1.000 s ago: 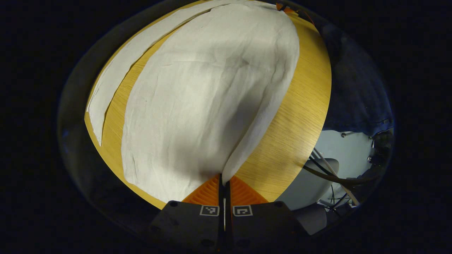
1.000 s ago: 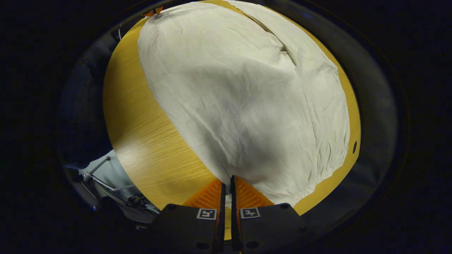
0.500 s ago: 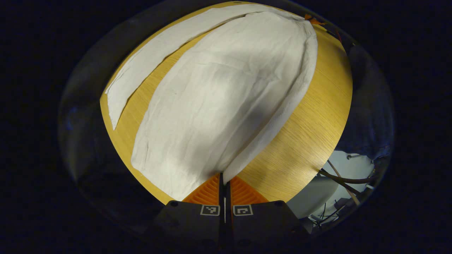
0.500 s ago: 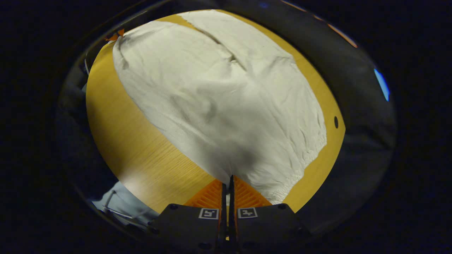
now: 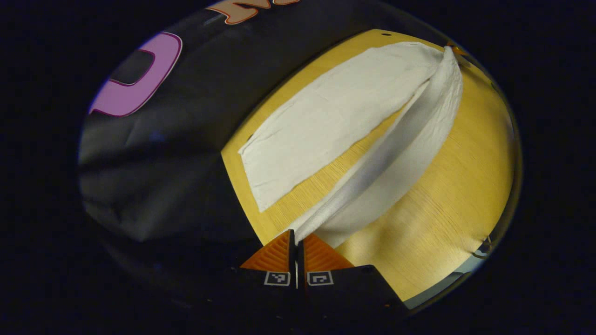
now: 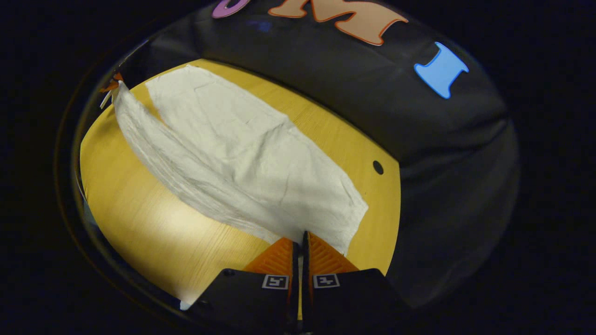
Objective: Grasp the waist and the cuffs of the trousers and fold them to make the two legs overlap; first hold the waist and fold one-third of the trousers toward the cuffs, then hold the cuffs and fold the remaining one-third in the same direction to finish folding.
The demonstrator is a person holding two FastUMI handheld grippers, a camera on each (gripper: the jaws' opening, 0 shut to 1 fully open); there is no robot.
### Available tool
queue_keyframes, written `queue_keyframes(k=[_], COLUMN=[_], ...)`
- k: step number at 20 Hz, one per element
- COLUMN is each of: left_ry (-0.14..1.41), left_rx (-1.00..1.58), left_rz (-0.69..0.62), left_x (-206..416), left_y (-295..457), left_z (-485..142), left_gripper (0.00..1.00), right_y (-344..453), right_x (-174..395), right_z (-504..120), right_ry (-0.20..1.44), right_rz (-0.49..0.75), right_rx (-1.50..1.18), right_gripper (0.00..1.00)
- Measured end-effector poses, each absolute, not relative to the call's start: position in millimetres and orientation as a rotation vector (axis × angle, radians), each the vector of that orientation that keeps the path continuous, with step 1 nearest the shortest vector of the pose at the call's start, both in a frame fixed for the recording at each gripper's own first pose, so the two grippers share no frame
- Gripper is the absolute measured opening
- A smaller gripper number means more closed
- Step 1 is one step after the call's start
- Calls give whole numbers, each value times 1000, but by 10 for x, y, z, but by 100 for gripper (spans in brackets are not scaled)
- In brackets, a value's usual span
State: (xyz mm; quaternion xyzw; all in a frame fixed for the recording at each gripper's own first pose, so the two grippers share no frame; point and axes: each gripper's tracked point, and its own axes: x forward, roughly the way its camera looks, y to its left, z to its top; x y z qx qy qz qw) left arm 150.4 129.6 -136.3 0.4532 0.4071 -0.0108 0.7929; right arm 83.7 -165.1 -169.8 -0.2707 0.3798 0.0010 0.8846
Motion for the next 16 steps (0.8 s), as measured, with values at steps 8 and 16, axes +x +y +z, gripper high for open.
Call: queue_keyframes(k=[8,16], left_ry=[598,463], left_rx=[828,548], left_rz=[178,284], left_x=[3836,4780], left_y=[1007,1031], left_z=[-1035,-1675], left_gripper=[0,0], right_y=[-1670,-1639], right_x=[2015,2773], right_z=[-1140,-1583], right_ry=[551,472], right_rz=[-178,-183], right_rx=[-226,131], right_gripper=[5,5])
